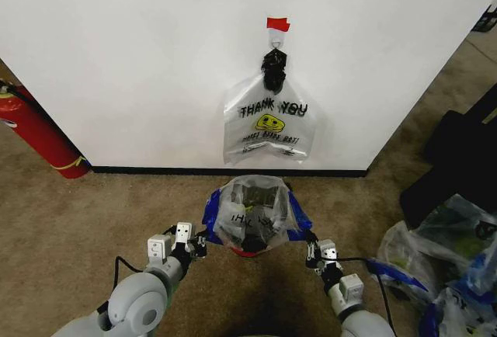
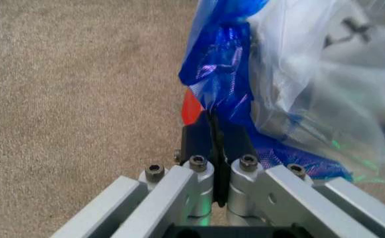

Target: Pick up the garbage bag from the wall and place it over the trash bin.

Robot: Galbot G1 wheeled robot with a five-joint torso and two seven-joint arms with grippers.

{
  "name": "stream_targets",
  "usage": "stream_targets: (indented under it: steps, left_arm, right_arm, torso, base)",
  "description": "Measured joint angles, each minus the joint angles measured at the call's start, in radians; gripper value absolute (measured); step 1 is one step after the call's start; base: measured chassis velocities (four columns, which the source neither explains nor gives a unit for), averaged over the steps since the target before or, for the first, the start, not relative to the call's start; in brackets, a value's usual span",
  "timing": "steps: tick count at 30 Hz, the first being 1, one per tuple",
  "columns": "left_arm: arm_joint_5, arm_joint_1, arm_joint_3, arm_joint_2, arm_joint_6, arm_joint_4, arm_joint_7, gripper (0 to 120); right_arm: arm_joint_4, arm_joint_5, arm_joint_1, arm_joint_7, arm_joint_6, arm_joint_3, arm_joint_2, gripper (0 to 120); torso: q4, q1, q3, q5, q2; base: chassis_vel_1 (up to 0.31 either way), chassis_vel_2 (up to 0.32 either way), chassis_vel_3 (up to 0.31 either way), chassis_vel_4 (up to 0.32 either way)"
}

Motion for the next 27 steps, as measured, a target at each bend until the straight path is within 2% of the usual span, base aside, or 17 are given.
stream_targets:
  steps: [15, 27]
  left_arm:
    - [0.069, -0.060, 0.035, -0.012, -0.019, 0.095, 0.025, 0]
    - [0.144, -0.120, 0.081, -0.037, -0.042, 0.153, 0.045, 0]
  right_arm:
    - [-0.138, 0.016, 0.162, -0.003, -0.030, -0.082, 0.018, 0]
    - [-0.212, -0.006, 0.231, -0.001, -0.039, -0.095, 0.022, 0]
  torso:
    - [0.0001, 0.000, 0.000, 0.0000, 0.000]
    - [-0.0001, 0.000, 0.000, 0.0000, 0.000]
  base:
    - [0.000, 0.000, 0.000, 0.000]
    - [0.000, 0.000, 0.000, 0.000]
